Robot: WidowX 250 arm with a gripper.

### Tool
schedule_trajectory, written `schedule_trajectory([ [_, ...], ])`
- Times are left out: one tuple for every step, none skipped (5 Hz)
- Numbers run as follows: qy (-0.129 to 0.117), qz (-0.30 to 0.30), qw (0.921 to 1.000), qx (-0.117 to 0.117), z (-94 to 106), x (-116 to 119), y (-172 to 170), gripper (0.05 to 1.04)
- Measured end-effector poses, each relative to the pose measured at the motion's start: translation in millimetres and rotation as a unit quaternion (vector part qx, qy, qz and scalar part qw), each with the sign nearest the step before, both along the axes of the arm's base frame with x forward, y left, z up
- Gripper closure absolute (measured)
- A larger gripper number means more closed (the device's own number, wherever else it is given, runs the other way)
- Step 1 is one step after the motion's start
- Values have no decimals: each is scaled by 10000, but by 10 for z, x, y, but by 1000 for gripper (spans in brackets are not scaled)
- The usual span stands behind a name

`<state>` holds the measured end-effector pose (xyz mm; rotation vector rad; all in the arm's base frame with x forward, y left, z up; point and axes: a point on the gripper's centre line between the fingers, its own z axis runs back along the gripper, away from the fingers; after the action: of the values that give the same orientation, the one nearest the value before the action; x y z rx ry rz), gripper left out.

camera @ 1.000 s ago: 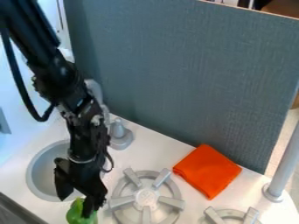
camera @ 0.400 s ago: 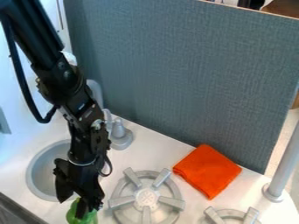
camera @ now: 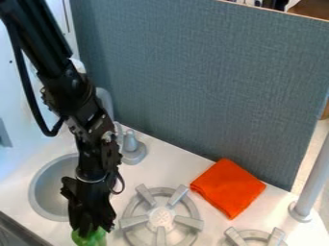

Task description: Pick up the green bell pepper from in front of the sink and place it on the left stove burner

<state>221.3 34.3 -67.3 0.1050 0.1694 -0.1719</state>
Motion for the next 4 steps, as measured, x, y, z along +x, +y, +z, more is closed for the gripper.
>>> schedule_trajectory([
  [89,79,9999,-92,3,-29,-2,929],
  [62,274,9990,-354,161,-73,60,966],
  [-367,153,9970,-662,535,29,2,968],
  [-564,163,9945,-868,687,99,-77,968],
])
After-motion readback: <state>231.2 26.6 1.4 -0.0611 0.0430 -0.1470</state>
